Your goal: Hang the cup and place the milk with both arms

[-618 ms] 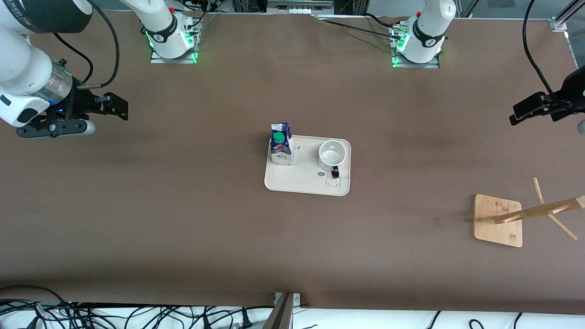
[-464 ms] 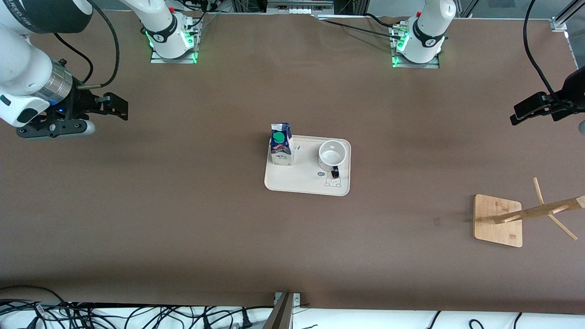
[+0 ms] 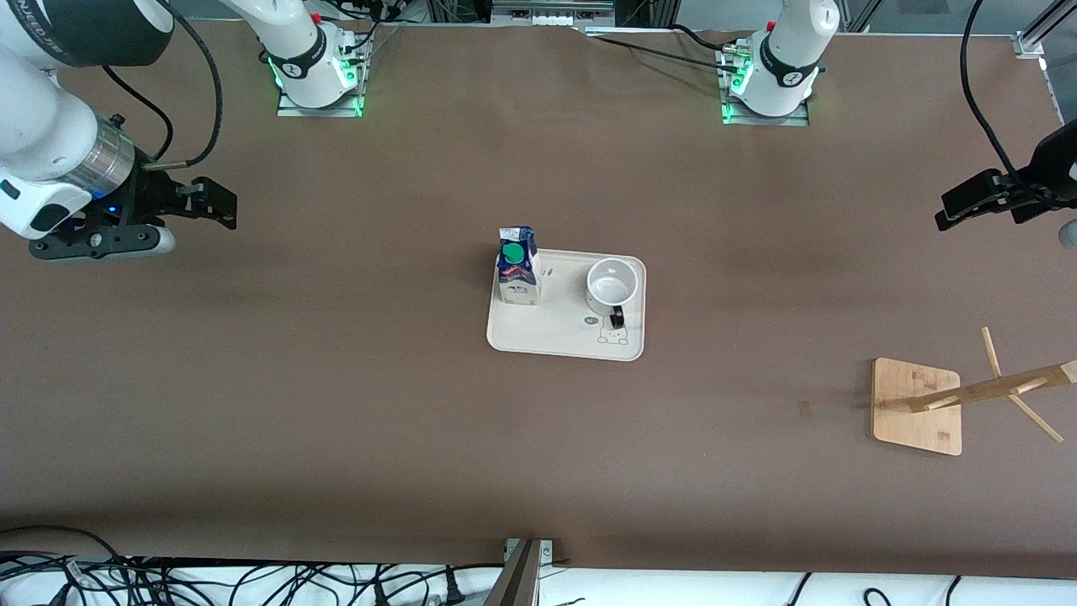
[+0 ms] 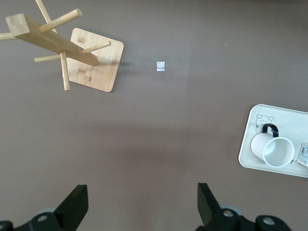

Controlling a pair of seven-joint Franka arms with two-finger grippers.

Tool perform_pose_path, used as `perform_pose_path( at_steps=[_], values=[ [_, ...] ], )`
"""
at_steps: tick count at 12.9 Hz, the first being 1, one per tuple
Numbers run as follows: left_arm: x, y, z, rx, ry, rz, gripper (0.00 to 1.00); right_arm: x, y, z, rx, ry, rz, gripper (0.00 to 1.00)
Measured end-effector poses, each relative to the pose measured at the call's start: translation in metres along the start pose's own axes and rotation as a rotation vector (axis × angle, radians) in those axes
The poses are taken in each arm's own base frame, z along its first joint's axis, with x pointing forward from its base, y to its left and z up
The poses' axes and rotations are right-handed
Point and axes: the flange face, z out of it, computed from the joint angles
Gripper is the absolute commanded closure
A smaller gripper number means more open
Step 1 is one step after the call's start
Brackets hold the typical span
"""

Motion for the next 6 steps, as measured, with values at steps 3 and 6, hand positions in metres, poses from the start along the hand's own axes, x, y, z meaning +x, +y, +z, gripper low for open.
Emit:
perform_pose_path(
  at_steps=[3,6],
  values=[
    [0.001,-0.002,0.002,0.000,-0.003,-0.004,0.00,0.009,-0.025,0.010,0.012,0.021,-0.038,0.00],
    [0.006,0.000,0.012,0.002,-0.020,-0.001,0.00,0.017,-0.076,0.060,0.001,-0.067,-0.116,0.00]
  ],
)
